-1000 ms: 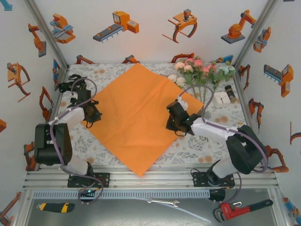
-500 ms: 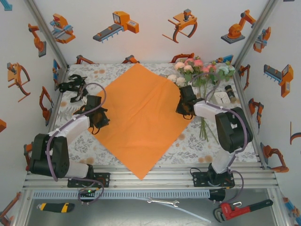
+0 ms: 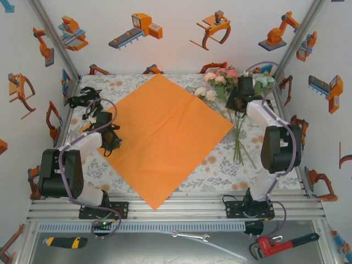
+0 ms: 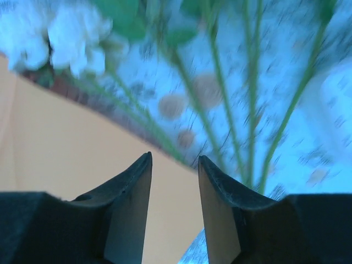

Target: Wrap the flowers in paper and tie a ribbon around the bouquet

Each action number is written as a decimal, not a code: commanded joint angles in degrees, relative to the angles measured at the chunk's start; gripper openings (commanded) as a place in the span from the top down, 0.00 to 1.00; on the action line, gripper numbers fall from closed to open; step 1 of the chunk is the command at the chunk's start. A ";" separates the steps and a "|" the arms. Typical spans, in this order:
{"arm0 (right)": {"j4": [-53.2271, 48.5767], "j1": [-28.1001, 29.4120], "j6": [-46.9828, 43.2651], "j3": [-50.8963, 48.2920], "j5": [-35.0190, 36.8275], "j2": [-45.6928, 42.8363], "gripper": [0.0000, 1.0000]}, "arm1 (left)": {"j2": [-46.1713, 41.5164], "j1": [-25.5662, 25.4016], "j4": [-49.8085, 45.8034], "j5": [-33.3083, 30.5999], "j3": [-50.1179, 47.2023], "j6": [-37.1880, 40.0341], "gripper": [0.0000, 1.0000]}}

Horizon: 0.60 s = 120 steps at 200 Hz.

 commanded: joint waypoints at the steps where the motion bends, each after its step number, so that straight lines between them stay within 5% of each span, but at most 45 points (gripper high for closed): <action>1: -8.92 -1.39 -8.64 8.33 0.03 7.17 0.59 | 0.51 -0.52 1.94 6.37 -1.99 -1.90 0.93; 55: -14.57 -2.20 -13.28 22.88 -0.48 20.37 0.58 | -3.66 -4.49 1.75 8.85 -3.49 -5.58 0.92; 120: -16.90 -2.29 -14.74 24.93 2.13 24.71 0.60 | -11.75 -4.25 -6.78 0.80 -0.58 -2.50 0.84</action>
